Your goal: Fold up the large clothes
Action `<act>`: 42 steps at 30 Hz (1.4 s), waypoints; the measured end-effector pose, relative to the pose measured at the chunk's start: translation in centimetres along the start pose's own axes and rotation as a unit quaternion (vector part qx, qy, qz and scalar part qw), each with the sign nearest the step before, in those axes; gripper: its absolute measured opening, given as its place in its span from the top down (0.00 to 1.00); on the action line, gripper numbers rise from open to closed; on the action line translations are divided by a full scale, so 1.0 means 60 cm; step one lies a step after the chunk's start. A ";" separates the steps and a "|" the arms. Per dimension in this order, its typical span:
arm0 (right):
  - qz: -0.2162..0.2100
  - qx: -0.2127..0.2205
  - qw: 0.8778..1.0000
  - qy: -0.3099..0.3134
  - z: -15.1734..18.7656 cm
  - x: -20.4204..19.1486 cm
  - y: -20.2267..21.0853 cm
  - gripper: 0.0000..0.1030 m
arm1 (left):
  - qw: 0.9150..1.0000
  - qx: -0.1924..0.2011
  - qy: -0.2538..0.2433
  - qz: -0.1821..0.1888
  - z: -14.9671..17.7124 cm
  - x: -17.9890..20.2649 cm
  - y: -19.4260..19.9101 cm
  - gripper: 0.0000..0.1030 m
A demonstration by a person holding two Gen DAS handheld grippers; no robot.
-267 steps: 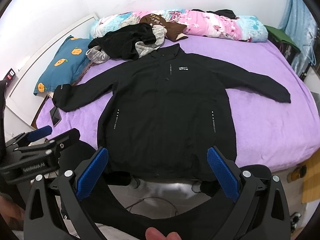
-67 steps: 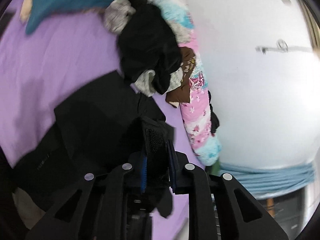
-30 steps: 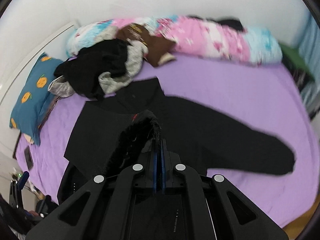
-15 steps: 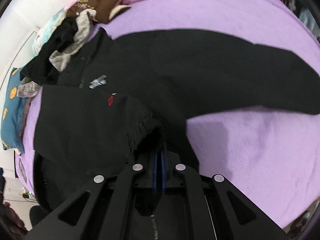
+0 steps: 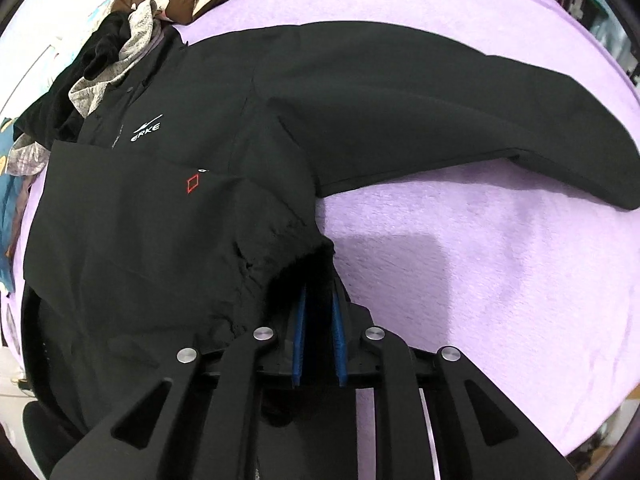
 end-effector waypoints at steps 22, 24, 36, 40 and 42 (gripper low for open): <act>0.012 0.048 0.999 -0.003 0.073 0.058 0.106 0.59 | 0.997 0.000 0.021 0.077 0.008 0.018 -0.036 0.06; 0.009 0.050 0.999 -0.007 0.078 0.059 0.110 0.52 | 0.996 -0.003 0.022 0.085 0.009 0.018 -0.050 0.06; -0.010 0.097 0.992 -0.075 0.079 0.120 0.153 0.31 | 0.992 -0.019 0.028 0.119 0.024 0.026 -0.131 0.06; -0.002 0.106 0.989 -0.103 0.074 0.165 0.164 0.31 | 0.992 -0.024 0.032 0.118 0.023 0.029 -0.144 0.06; -0.001 0.114 0.987 -0.114 0.070 0.183 0.174 0.31 | 0.992 -0.025 0.035 0.122 0.020 0.034 -0.146 0.06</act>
Point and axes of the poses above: each gripper's, at about its wrist camera, not at the fingertips, and y roughly against the way its jaws point, x to its right, z to its underside, the point moved 1 cm from there along -y, roughly the way its jaws point, and after that the axes turned 1 degree about -y, right-handed, at the moved point
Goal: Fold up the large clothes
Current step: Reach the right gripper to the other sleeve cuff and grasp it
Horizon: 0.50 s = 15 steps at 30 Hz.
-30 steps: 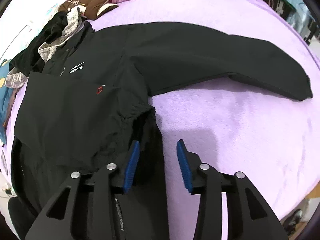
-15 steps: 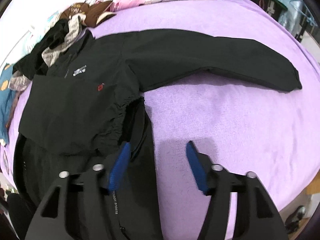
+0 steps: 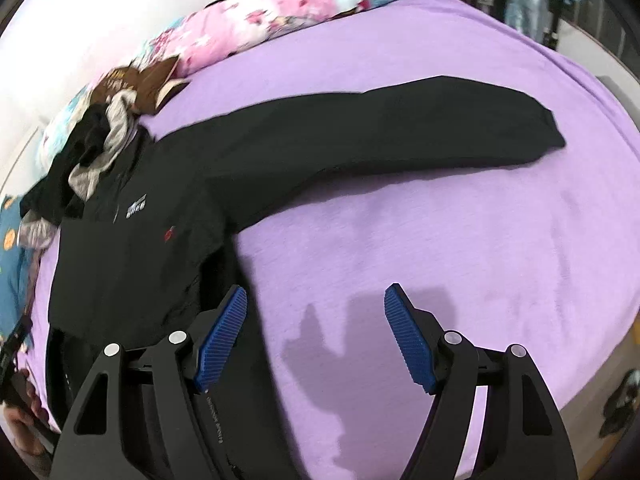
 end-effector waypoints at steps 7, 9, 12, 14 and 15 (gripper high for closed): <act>0.012 0.041 0.999 -0.017 -0.043 0.061 0.031 0.31 | 1.000 0.004 -0.016 0.026 -0.004 0.052 -0.002 0.06; 0.013 0.056 0.998 -0.034 -0.059 0.094 0.039 0.29 | 0.999 0.011 -0.034 0.020 -0.003 0.075 -0.001 0.06; 0.006 0.078 0.994 -0.071 -0.087 0.153 0.046 0.22 | 0.998 0.016 -0.055 0.019 0.002 0.110 -0.003 0.06; 0.001 0.083 0.992 -0.098 -0.103 0.195 0.041 0.22 | 0.997 0.018 -0.071 0.017 0.013 0.128 -0.005 0.06; 0.001 0.087 0.990 -0.111 -0.110 0.217 0.038 0.22 | 0.997 0.015 -0.078 0.013 0.021 0.137 -0.008 0.06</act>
Point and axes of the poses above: each gripper's, at about its wrist camera, not at the fingertips, and y roughly against the way its jaws point, x to its right, z to its underside, the point moved 1 cm from there along -y, roughly the way its jaws point, and after that the axes turned 1 degree about -y, right-handed, at the moved point
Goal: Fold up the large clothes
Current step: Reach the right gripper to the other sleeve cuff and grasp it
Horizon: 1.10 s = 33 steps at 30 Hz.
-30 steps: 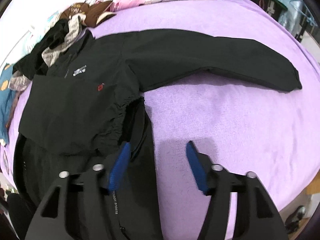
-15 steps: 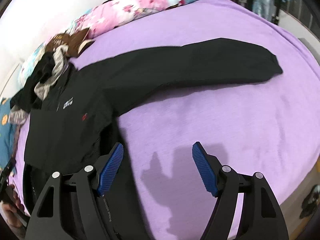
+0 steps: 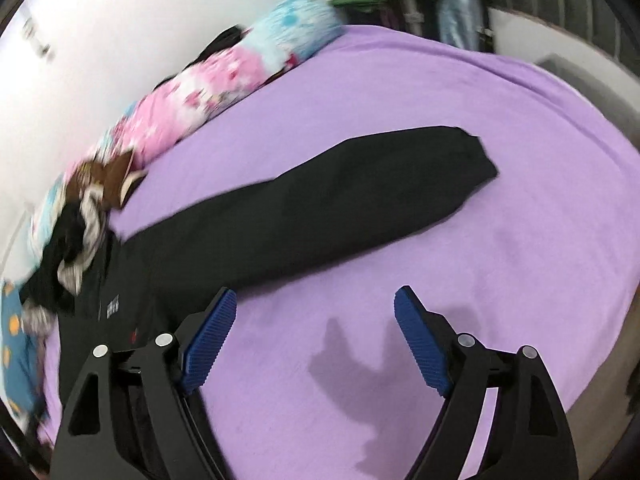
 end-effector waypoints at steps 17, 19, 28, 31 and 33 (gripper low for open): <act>-0.034 0.034 0.971 -0.235 -0.140 0.298 -0.163 0.26 | 1.000 -0.005 0.004 -0.003 0.025 0.075 -0.035 0.06; -0.040 0.033 0.969 -0.242 -0.148 0.303 -0.179 0.26 | 1.000 -0.005 -0.004 -0.007 0.026 0.085 -0.042 0.06; -0.056 0.023 0.961 -0.270 -0.168 0.310 -0.256 0.26 | 1.000 -0.005 0.010 -0.019 0.032 0.083 -0.057 0.06; -0.061 0.041 0.956 -0.286 -0.171 0.313 -0.270 0.33 | 1.000 -0.006 0.007 -0.018 0.036 0.084 -0.060 0.06; -0.059 0.043 0.954 -0.292 -0.173 0.311 -0.276 0.41 | 1.000 -0.006 0.001 -0.018 0.038 0.085 -0.061 0.06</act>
Point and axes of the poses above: each gripper's, at about its wrist camera, not at the fingertips, and y roughly against the way its jaws point, x to its right, z to its underside, the point moved 1 cm from there along -y, roughly the way its jaws point, and after that the axes turned 1 degree about -y, right-handed, at the moved point
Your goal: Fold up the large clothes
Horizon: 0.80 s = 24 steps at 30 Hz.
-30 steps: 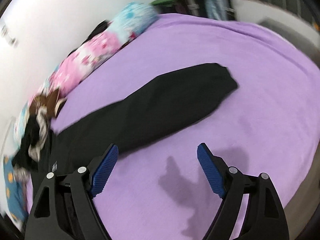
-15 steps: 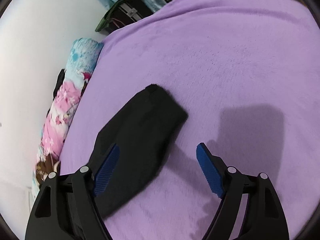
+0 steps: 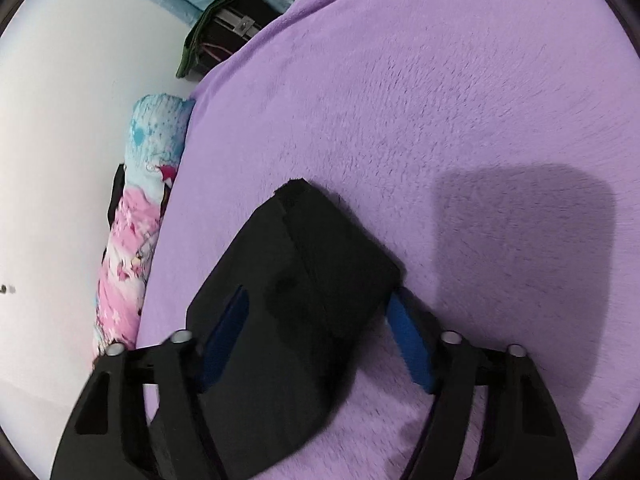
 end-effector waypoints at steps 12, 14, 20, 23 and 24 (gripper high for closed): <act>-0.011 0.025 0.998 0.049 0.002 -0.067 0.064 0.88 | 0.999 0.002 0.025 0.022 -0.014 -0.021 0.014 0.06; -0.019 0.036 0.997 0.070 0.001 -0.102 0.090 0.88 | 0.999 0.005 0.028 0.025 -0.017 -0.026 0.021 0.06; -0.053 0.058 0.990 0.119 0.009 -0.204 0.164 0.88 | 1.000 0.019 0.018 0.015 -0.030 -0.037 0.052 0.06; -0.055 0.071 0.985 0.147 0.020 -0.249 0.197 0.89 | 0.999 0.027 0.015 0.012 -0.033 -0.046 0.068 0.06; -0.056 0.073 0.983 0.156 0.024 -0.260 0.207 0.89 | 0.999 0.030 0.016 0.007 -0.035 -0.051 0.074 0.06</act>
Point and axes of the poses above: each gripper's, at about its wrist camera, not at the fingertips, and y roughly against the way its jaws point, x to its right, z to its underside, the point moved 1 cm from there along -y, roughly the way its jaws point, and after that the axes turned 1 degree about -y, right-handed, at the moved point
